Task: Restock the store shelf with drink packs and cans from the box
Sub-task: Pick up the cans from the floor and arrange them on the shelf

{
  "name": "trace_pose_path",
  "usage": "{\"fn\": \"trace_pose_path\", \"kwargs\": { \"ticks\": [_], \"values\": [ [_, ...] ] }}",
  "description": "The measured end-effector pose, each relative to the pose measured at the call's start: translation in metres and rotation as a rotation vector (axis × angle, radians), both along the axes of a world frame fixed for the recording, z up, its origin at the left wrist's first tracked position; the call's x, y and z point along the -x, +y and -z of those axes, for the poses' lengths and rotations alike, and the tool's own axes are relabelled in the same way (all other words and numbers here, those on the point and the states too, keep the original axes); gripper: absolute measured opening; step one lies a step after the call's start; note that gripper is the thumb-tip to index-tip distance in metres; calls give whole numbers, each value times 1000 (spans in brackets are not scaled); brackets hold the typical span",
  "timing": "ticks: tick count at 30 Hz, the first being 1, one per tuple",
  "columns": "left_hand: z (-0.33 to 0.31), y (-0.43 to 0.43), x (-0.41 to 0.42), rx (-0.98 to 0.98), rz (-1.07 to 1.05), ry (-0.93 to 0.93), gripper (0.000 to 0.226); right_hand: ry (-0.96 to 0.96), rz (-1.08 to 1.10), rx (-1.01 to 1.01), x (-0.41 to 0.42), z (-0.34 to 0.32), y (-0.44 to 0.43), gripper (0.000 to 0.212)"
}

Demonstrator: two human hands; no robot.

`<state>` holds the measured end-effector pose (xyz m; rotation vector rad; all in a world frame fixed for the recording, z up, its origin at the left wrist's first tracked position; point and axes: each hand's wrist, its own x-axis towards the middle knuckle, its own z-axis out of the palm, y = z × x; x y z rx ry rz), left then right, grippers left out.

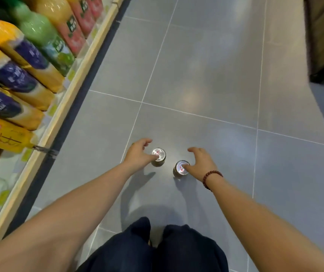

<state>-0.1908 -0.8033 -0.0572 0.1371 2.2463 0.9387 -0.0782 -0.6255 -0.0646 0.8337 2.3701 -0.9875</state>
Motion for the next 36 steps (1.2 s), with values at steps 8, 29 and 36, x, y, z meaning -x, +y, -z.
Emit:
{"fn": "trace_pose_path", "kwargs": {
  "ticks": [8,29,36],
  "values": [
    [132,24,17,60,339,109,78,-117,-223,-42,17,133,3,104],
    [62,0,27,96,245,177,68,3,-150,-54,46,41,-13,62],
    [-141,-33,32,42,178,207,66,19,-185,-29,59,-153,-34,63]
  ]
}}
